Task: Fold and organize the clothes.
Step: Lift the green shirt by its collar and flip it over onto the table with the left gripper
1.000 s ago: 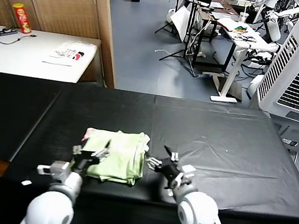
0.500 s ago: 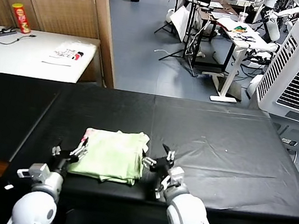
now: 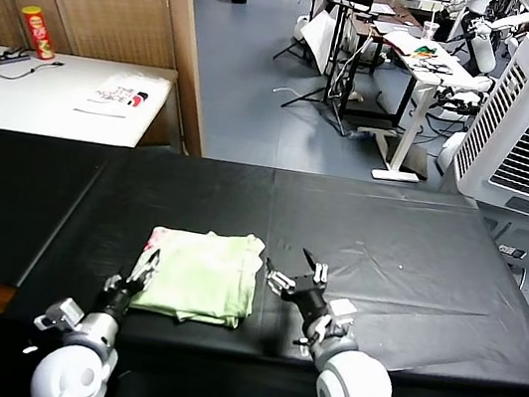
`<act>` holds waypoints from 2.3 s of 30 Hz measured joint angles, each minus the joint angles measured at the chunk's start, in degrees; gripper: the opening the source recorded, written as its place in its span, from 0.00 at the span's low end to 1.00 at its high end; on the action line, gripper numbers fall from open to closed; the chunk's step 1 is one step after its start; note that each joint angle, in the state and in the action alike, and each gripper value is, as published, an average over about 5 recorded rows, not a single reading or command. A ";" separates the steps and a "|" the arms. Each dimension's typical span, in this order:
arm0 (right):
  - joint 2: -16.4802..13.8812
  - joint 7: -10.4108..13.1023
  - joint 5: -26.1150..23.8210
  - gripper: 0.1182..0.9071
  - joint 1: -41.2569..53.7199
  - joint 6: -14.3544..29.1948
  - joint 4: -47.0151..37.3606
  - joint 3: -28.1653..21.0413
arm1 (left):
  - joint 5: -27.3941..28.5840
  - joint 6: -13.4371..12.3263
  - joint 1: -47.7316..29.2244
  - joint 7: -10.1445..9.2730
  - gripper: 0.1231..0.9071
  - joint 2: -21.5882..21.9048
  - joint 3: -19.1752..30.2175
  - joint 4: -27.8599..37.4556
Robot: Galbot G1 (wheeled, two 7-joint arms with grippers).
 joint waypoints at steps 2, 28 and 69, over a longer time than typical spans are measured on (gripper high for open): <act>0.17 -0.02 0.00 0.86 -0.13 0.10 0.14 0.10 | -1.02 0.10 -0.11 0.01 0.53 -0.37 -0.17 0.38; 2.81 0.27 -7.61 0.86 -6.89 0.87 2.56 3.57 | 22.07 5.43 -1.72 -1.15 0.02 15.28 -3.20 -2.83; -0.74 -0.73 4.64 0.86 -11.36 -4.07 6.55 9.68 | 47.18 4.94 -3.06 -5.20 0.14 0.33 23.85 -10.44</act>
